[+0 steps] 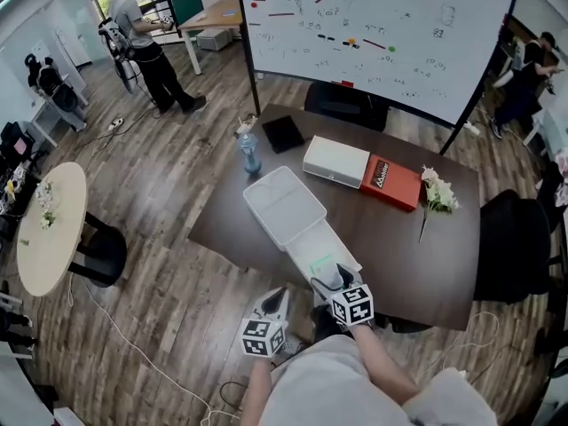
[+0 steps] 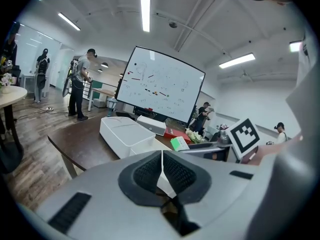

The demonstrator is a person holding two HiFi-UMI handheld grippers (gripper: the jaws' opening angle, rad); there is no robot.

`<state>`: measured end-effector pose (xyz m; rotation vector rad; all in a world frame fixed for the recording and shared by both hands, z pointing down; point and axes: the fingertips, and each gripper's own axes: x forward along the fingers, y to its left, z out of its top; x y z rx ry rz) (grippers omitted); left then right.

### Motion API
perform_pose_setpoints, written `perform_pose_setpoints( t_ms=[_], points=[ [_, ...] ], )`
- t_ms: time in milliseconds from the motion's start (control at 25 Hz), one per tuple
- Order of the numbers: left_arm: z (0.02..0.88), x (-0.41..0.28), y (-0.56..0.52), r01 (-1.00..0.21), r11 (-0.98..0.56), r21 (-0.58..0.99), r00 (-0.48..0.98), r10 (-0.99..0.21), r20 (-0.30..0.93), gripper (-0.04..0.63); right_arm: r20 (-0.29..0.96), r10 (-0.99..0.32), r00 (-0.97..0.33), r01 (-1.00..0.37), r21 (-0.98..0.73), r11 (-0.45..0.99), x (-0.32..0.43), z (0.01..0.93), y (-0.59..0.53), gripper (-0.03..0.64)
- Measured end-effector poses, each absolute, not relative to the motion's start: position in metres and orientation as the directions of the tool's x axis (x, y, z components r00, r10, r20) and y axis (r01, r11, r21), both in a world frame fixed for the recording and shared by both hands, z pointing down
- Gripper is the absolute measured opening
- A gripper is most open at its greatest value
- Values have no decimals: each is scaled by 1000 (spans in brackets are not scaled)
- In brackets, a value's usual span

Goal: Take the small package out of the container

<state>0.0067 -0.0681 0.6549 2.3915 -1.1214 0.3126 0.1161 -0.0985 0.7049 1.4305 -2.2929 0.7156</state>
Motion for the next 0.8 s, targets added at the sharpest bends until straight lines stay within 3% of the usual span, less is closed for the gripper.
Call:
perform_pose_setpoints(
  t_ms=[360,800],
  points=[
    [654,1,-72,-763,-553,336,647,-656,389,8,481,-735,-477,-878,-285,384,103,693,-107,350],
    [653,5,-69,-739,-577,347,674,-629,387,8,507,-725,-466,-885,-269,380,104,696,-109,350]
  ],
)
